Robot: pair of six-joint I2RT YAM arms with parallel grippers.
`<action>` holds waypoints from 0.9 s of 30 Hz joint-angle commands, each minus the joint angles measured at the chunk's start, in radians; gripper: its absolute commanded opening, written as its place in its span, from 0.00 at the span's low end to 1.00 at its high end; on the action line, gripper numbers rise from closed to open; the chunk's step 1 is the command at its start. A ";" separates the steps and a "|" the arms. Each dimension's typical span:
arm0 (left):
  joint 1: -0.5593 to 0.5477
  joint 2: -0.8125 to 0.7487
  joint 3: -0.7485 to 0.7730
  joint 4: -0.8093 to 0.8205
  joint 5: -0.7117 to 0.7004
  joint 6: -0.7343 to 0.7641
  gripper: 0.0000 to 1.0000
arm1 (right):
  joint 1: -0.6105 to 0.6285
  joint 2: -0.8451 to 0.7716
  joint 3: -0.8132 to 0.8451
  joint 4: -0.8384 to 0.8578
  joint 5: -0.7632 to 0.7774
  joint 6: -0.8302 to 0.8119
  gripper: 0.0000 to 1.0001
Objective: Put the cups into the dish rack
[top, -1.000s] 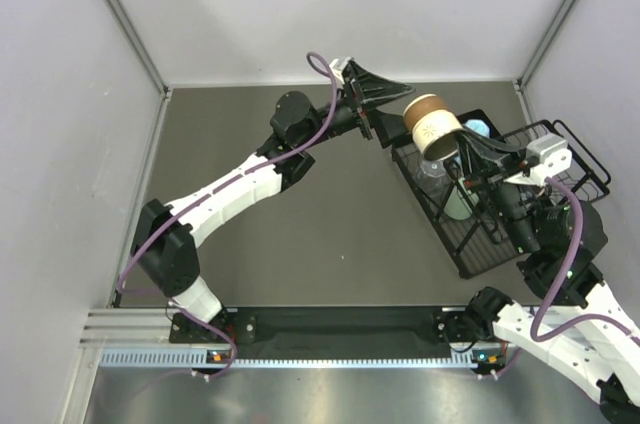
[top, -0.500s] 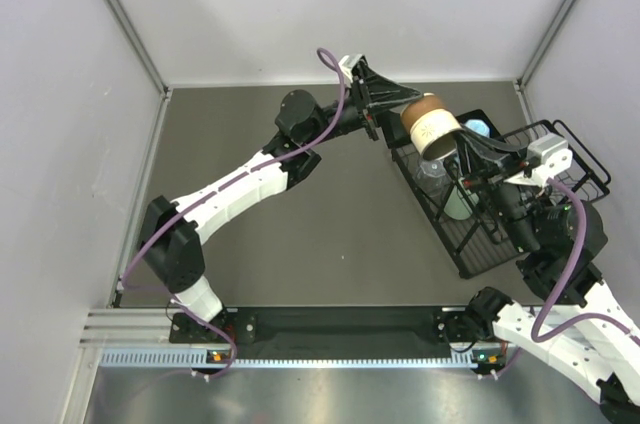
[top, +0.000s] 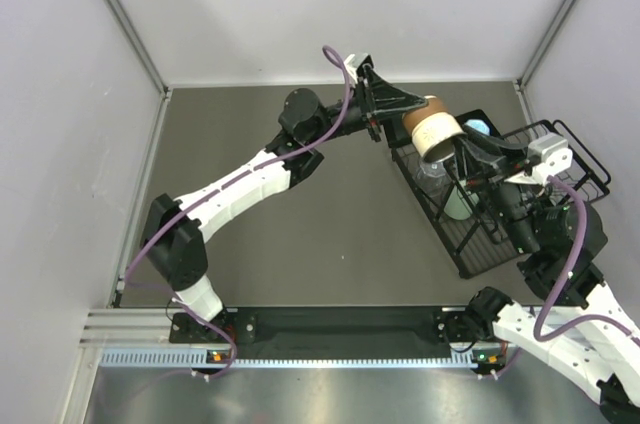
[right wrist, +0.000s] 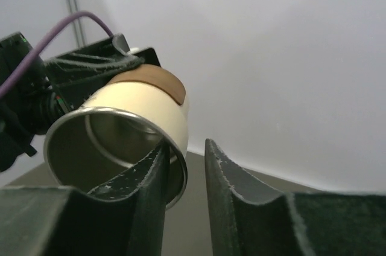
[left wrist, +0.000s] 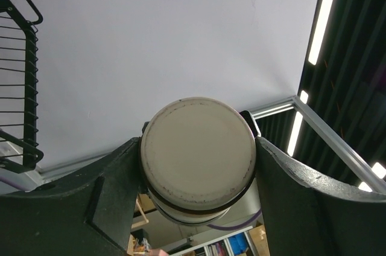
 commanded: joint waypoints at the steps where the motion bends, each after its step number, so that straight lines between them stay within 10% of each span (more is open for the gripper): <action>1: 0.001 0.002 0.072 0.006 0.041 0.062 0.00 | -0.005 -0.013 0.037 -0.068 0.049 0.020 0.32; 15: 0.161 0.131 0.508 -0.922 -0.086 0.753 0.00 | -0.005 -0.099 0.287 -0.689 0.356 0.231 0.58; 27: 0.092 0.293 0.564 -0.947 -0.666 1.208 0.00 | -0.004 0.016 0.753 -1.324 0.434 0.592 0.59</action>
